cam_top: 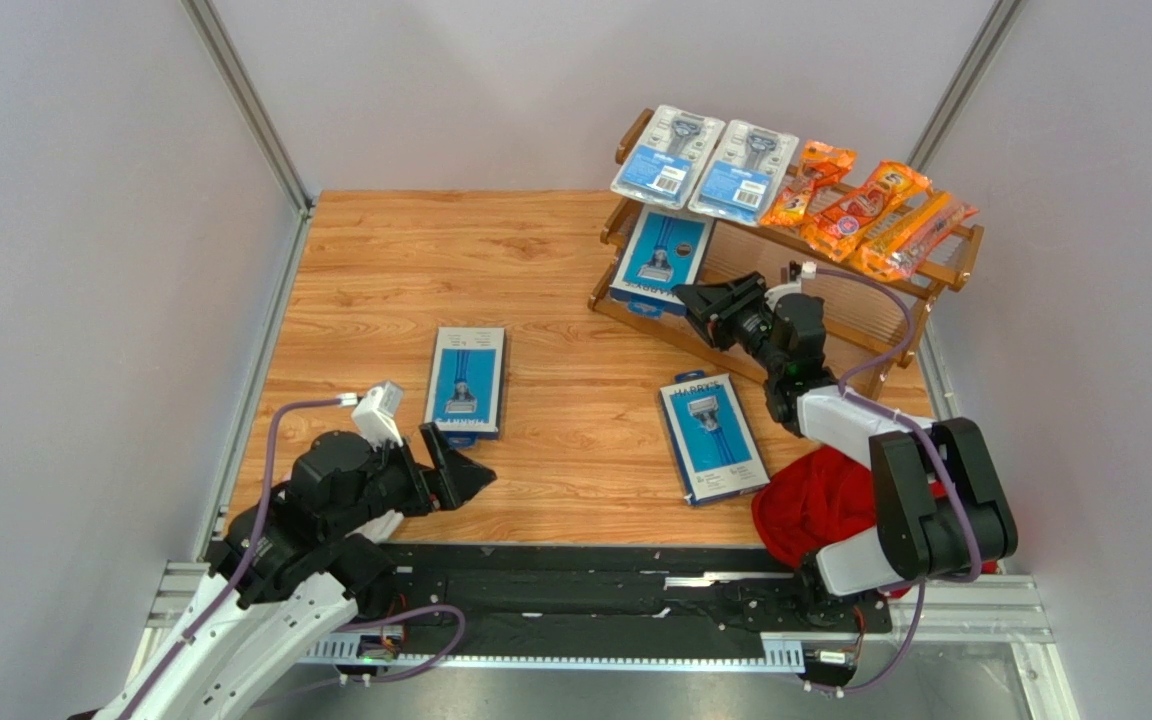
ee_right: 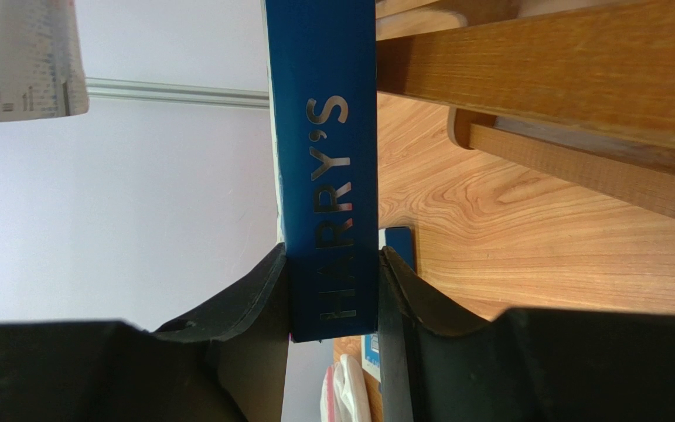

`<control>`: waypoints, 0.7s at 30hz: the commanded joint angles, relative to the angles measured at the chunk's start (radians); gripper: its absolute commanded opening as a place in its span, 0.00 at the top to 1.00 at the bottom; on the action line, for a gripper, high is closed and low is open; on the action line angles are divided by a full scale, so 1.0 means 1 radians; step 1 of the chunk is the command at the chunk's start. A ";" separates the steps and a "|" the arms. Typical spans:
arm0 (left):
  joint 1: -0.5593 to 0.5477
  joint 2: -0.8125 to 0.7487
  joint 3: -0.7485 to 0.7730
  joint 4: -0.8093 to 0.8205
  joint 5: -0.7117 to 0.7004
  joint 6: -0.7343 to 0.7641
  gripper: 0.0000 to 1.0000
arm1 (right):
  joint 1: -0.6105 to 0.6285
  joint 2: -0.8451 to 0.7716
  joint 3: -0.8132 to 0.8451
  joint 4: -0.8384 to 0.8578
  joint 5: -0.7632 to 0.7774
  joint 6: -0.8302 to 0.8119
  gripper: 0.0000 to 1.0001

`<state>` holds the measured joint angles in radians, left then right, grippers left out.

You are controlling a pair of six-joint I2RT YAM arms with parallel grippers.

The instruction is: Place and organize the shaving razors onto the shelf

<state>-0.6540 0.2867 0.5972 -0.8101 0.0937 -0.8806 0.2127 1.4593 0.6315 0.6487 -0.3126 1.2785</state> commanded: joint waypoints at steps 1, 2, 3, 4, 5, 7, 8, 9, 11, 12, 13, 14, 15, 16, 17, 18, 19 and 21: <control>0.002 -0.004 -0.004 0.026 0.011 0.009 0.03 | -0.004 0.007 0.065 0.065 0.064 -0.005 1.00; 0.002 -0.004 -0.005 0.028 0.012 0.009 0.03 | -0.004 0.010 0.069 0.062 0.070 -0.002 1.00; 0.002 -0.004 -0.008 0.029 0.012 0.008 0.03 | -0.004 0.016 0.082 0.062 0.076 0.002 1.00; 0.004 -0.004 -0.008 0.029 0.014 0.008 0.03 | -0.004 0.024 0.088 0.058 0.079 0.005 1.00; 0.002 -0.004 -0.010 0.031 0.015 0.008 0.03 | -0.004 0.029 0.094 0.057 0.082 0.010 1.00; 0.002 -0.006 -0.013 0.029 0.018 0.006 0.04 | -0.004 0.047 0.115 0.054 0.093 0.024 1.00; 0.004 -0.006 -0.016 0.032 0.018 0.006 0.04 | -0.004 0.053 0.123 0.054 0.096 0.028 1.00; 0.002 -0.004 -0.017 0.031 0.018 0.005 0.04 | -0.003 0.061 0.132 0.054 0.101 0.039 1.00; 0.002 -0.001 -0.020 0.037 0.023 0.003 0.04 | -0.004 0.084 0.155 0.057 0.099 0.050 1.00; 0.004 -0.004 -0.023 0.038 0.023 0.003 0.04 | -0.003 0.091 0.163 0.061 0.101 0.051 1.00; 0.004 -0.006 -0.022 0.038 0.023 0.003 0.04 | -0.003 0.105 0.178 0.060 0.102 0.056 1.00; 0.004 -0.006 -0.022 0.037 0.023 0.005 0.04 | -0.001 0.113 0.184 0.060 0.102 0.059 1.00; 0.004 -0.006 -0.022 0.037 0.023 0.003 0.04 | 0.001 0.121 0.192 0.060 0.106 0.061 1.00; 0.002 -0.006 -0.022 0.037 0.024 0.005 0.04 | 0.001 0.131 0.203 0.058 0.107 0.065 1.00; 0.002 -0.004 -0.023 0.038 0.024 0.005 0.04 | 0.004 0.137 0.211 0.058 0.113 0.067 1.00; 0.002 -0.006 -0.023 0.038 0.026 0.005 0.04 | 0.007 0.144 0.217 0.054 0.115 0.067 1.00; 0.002 -0.006 -0.025 0.040 0.024 0.005 0.04 | 0.007 0.154 0.221 0.051 0.119 0.067 1.00; 0.004 -0.006 -0.024 0.038 0.028 0.005 0.04 | 0.016 0.164 0.238 0.045 0.133 0.074 1.00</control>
<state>-0.6540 0.2867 0.5762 -0.8024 0.1078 -0.8806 0.2153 1.6119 0.8024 0.6277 -0.2218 1.3338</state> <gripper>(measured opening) 0.963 0.379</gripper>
